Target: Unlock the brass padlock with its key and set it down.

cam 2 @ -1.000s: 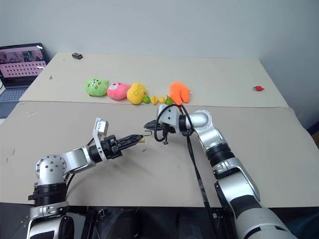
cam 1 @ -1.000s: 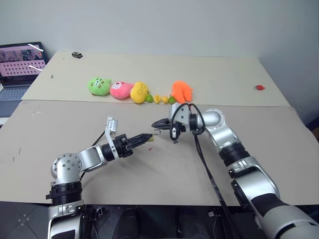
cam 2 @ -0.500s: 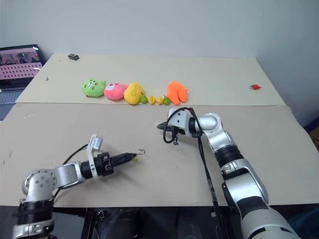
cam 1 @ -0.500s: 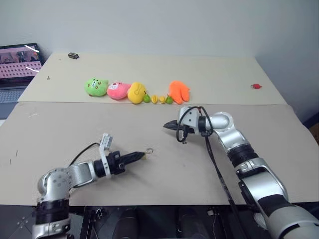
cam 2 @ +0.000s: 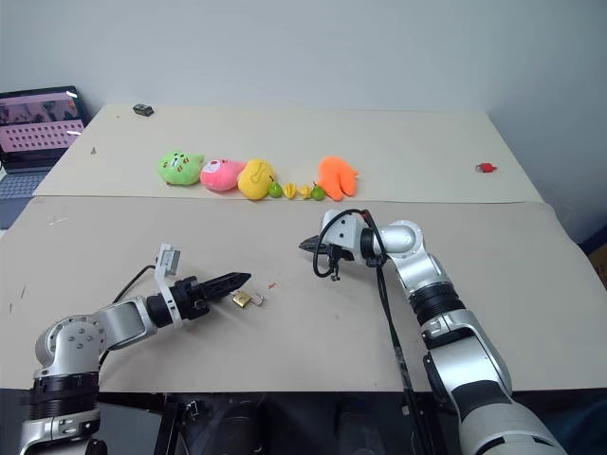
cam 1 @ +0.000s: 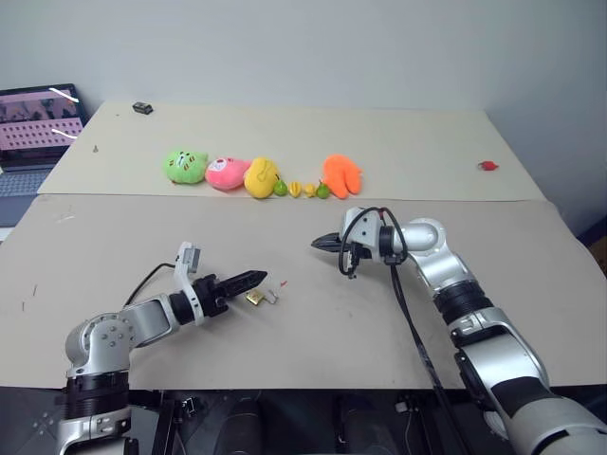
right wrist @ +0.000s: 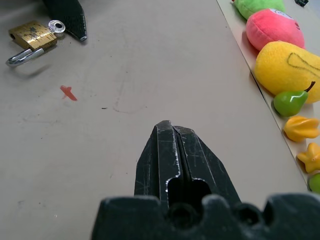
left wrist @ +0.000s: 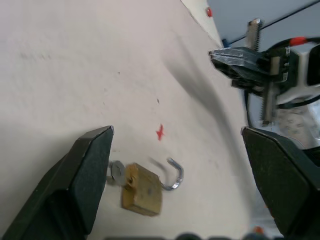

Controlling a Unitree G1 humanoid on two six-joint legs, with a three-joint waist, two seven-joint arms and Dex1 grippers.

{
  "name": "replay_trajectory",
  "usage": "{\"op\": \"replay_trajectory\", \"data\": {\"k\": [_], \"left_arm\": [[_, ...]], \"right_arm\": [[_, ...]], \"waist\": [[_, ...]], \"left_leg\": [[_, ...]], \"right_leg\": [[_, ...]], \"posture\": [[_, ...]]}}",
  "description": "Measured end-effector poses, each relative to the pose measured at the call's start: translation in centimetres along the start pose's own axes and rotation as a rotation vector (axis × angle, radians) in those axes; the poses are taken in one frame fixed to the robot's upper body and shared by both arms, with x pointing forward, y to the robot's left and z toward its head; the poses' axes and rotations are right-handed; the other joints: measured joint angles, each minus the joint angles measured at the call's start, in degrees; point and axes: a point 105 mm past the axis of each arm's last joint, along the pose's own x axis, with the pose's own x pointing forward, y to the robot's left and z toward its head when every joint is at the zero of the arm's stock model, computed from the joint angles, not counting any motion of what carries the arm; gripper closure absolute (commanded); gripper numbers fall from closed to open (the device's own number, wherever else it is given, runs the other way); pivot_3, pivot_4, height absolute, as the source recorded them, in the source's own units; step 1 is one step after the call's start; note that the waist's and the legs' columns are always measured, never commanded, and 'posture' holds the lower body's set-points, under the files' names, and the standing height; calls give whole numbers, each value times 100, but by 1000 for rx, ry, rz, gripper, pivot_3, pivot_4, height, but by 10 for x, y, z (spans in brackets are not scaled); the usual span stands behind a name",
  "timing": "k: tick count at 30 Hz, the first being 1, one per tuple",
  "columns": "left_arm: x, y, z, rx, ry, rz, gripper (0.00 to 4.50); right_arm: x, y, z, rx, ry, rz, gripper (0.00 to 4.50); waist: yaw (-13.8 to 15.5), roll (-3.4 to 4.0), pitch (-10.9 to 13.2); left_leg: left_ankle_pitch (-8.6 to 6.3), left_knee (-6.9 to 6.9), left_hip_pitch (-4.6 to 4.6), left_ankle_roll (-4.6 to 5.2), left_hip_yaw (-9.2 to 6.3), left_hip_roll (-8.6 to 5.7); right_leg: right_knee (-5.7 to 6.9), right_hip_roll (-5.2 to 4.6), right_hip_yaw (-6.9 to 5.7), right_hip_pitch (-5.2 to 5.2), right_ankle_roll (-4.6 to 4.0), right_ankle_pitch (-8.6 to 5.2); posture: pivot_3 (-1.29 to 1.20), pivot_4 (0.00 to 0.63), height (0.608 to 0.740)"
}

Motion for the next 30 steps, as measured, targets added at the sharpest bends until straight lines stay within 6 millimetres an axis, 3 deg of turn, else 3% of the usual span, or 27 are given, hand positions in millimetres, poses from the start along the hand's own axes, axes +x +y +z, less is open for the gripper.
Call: {"op": "replay_trajectory", "data": {"k": [7, 10, 13, 18, 22, 26, 30], "left_arm": [[-30, 37, 28, 209, -106, 270, 235], [-56, 62, 41, 305, -193, 476, 235], [-79, 74, 46, 378, -255, 629, 235], [-84, 50, 54, 484, -417, 712, 235], [-93, 40, 57, 605, -487, 818, 235], [-97, 33, 62, 688, -570, 895, 235], [-91, 26, 58, 735, -598, 900, 235]], "right_arm": [[-9, -6, -5, 22, 20, -28, 4500], [-16, -13, -8, 63, 13, -89, 4500], [-32, -15, -21, 159, 8, -182, 4500], [-73, -16, -44, 462, -75, -423, 4500], [-109, -5, -62, 515, -30, -534, 4500], [-118, 33, -97, 603, 87, -601, 4500], [-119, 32, -98, 536, 103, -700, 4500]], "waist": [[-112, 0, 0], [-119, 1, 1], [-60, 1, 1], [125, 0, 4], [164, 0, 4], [157, 0, 4], [118, 0, 2]], "left_leg": [[-1, -10, 12, 1, 0, 1], [-1, -18, 6, 1, 0, 3], [-5, -18, -12, -6, 0, 2], [-6, -3, -29, -9, 0, -3], [-7, -4, -11, -8, 0, -3], [-7, -2, -14, -8, 1, -3], [-7, -2, -5, -8, 2, -3]], "right_leg": [[1, 1, 0, 5, 17, -17], [2, 1, 0, -3, -2, -12], [-8, 0, -4, -9, -17, -4], [-16, -2, 4, -8, -16, -2], [-16, -1, 3, 5, 15, -25], [-17, -1, 8, 3, 19, -27], [-17, 0, 11, 10, 21, -30]], "posture": [[0, 150, 722], [0, 150, 722], [0, 150, 722], [0, 150, 722], [0, 150, 722], [0, 150, 722], [0, 150, 722]]}}
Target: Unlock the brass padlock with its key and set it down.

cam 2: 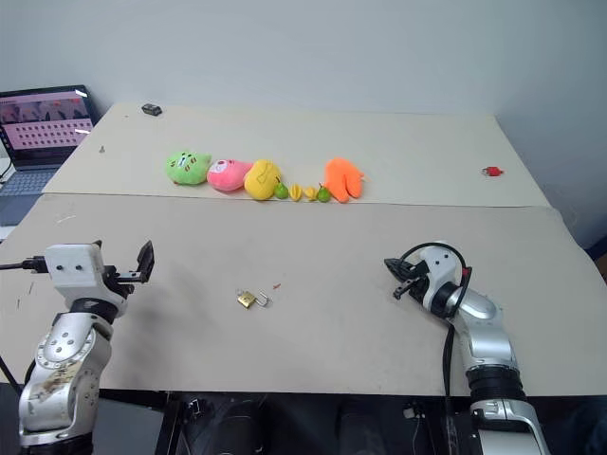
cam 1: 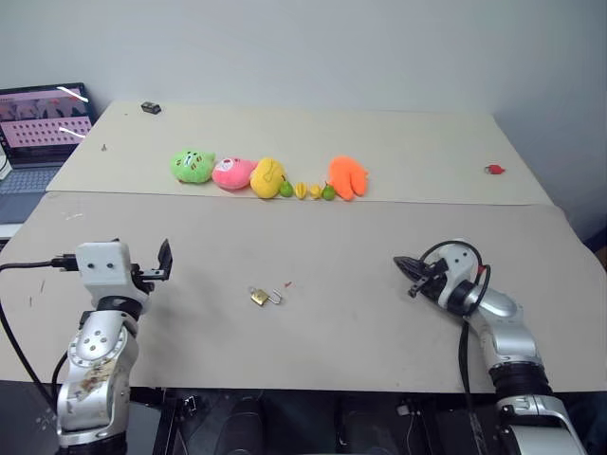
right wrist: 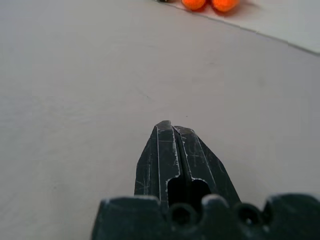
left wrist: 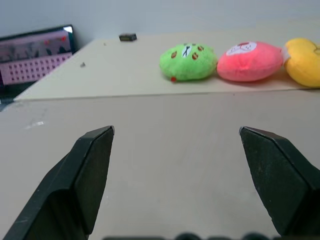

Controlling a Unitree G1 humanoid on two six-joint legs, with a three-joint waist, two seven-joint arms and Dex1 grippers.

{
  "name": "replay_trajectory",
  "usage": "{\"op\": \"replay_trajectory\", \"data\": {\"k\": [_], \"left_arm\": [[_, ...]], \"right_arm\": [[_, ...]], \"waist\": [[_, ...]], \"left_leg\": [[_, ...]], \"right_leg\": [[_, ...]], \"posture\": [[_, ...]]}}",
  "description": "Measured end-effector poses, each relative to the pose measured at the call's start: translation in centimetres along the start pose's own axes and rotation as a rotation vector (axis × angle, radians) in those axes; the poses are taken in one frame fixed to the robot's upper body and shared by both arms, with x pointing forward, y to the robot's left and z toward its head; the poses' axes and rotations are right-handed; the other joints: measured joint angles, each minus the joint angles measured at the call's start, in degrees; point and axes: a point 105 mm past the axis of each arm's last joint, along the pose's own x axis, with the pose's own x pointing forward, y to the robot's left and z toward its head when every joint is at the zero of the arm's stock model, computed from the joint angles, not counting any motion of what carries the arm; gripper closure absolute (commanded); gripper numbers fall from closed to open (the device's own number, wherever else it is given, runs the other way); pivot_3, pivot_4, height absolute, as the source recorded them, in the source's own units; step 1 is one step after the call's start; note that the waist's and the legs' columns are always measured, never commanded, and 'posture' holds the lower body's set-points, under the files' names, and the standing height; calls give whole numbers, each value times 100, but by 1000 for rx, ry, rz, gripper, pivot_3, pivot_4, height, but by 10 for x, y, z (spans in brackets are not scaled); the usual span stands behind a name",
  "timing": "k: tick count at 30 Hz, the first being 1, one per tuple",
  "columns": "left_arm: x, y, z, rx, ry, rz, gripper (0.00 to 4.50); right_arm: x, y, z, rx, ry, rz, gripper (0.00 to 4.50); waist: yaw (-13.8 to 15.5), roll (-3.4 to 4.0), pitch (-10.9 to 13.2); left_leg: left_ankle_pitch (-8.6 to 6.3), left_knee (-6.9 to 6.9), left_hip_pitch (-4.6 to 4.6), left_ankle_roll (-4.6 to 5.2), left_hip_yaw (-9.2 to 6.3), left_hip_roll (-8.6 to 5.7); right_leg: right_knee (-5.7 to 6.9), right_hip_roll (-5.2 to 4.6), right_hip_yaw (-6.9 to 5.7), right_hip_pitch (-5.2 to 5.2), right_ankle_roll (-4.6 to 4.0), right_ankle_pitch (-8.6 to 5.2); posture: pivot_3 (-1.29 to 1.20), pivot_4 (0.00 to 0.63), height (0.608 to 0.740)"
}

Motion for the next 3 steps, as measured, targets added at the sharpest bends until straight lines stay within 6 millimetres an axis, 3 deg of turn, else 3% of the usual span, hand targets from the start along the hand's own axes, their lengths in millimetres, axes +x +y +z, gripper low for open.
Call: {"op": "replay_trajectory", "data": {"k": [3], "left_arm": [[-4, -2, -6, 1, 12, 9, 235]], "right_arm": [[4, -4, 1, -1, -32, -106, 4500]], "waist": [[-40, -3, -2]], "left_leg": [[0, 2, -1, 0, 0, 0]], "right_leg": [[0, 0, 0, 1, -2, -2]], "posture": [[0, 150, 722]]}}
